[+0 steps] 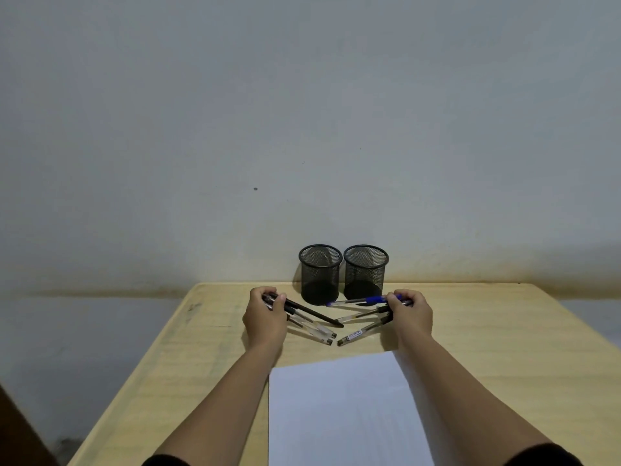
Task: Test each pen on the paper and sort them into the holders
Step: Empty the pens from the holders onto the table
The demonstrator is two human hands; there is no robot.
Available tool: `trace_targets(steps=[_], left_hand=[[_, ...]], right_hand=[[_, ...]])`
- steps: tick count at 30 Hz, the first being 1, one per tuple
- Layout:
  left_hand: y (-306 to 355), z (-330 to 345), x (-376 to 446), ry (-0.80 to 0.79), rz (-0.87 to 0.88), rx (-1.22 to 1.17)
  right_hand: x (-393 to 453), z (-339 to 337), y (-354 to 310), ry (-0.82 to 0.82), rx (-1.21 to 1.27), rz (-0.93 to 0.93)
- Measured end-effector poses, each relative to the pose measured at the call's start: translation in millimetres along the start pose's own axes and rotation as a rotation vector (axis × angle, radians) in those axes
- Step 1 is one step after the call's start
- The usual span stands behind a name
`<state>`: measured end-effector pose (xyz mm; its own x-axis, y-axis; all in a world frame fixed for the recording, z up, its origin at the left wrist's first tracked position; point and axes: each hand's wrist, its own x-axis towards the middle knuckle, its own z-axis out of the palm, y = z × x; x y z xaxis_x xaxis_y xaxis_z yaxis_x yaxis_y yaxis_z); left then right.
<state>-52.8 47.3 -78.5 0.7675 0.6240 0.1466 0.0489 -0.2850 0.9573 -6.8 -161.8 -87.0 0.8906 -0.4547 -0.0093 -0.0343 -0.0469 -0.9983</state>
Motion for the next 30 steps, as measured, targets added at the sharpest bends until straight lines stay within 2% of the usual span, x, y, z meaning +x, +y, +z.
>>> trace_targets(steps=[4, 11, 17, 22, 25, 30], left_hand=[[-15, 4, 9, -0.027, 0.061, 0.187], [-27, 8, 7, -0.106, 0.154, 0.331], [-27, 7, 8, -0.184, 0.246, 0.481], [-13, -4, 7, -0.286, 0.489, 0.844], [-7, -14, 9, -0.311, 0.63, 0.978], [-12, -27, 10, -0.413, 0.78, 1.128]], right_hand=[[7, 2, 8, -0.051, -0.117, -0.027], [9, 7, 14, -0.099, -0.362, -0.182], [12, 2, 11, -0.251, -0.668, -0.313], [10, -6, -1, -0.391, -1.0, -0.472], [0, -8, -12, -0.441, -1.179, -0.553], [-27, 1, -23, -0.501, -1.284, -0.717]])
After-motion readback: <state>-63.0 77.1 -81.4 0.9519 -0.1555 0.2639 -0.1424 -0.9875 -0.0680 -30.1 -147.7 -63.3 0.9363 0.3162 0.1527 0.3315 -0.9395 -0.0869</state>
